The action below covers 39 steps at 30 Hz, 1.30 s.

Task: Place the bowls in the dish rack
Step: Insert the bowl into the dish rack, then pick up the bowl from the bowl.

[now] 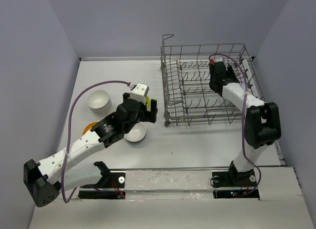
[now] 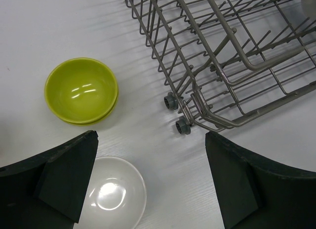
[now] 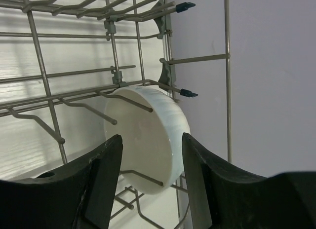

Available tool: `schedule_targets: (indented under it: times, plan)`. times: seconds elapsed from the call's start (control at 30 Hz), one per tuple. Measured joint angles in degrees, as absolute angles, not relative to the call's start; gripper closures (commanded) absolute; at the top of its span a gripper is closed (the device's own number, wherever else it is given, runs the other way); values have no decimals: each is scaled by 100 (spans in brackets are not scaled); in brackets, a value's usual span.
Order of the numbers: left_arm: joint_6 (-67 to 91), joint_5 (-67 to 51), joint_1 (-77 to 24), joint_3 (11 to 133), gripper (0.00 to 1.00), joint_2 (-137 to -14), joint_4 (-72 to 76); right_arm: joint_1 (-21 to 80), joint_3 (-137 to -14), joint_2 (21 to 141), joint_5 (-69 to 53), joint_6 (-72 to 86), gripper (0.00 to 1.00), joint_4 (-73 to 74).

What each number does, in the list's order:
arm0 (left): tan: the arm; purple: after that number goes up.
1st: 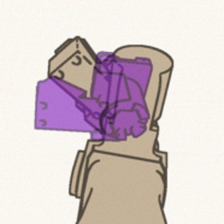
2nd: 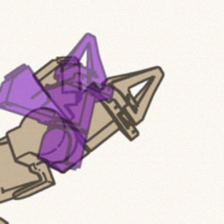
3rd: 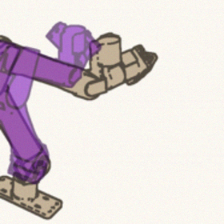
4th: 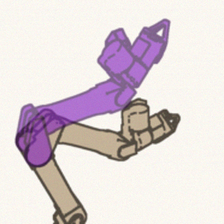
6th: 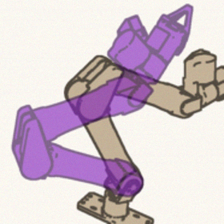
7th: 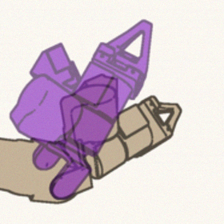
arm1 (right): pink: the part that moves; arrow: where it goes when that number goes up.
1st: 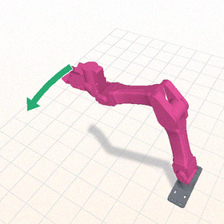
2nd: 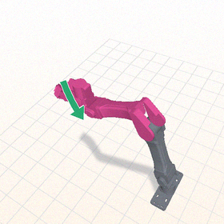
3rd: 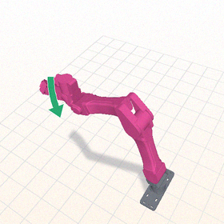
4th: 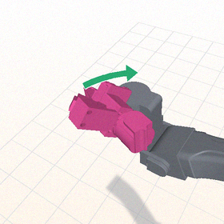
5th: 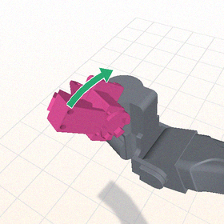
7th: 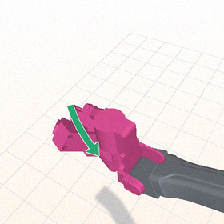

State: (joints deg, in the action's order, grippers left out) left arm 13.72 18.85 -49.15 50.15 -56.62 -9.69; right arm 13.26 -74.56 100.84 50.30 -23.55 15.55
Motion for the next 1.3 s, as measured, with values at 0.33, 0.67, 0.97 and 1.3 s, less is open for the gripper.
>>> schedule_targets:
  times: [0.33, 0.67, 0.97, 1.3]
  plan:
    - [1356, 1988, -4663, 5015, 1, -5662, -978, 1326, -8552, 8930, 4338, -668, 37, 2687]
    - [1776, 2198, -3039, 5207, 6, -6154, -1352, 1358, -8136, 6582, 1935, 1780, 36, 2836]
    - [2783, 3092, -2569, 5596, 11, -5907, -2213, 1358, -7290, 6716, 521, 2386, 35, 2729]
    - [3763, 3315, -1693, 5107, 12, -5218, -2773, 1358, -6997, 6674, -285, 2574, 33, 2285]
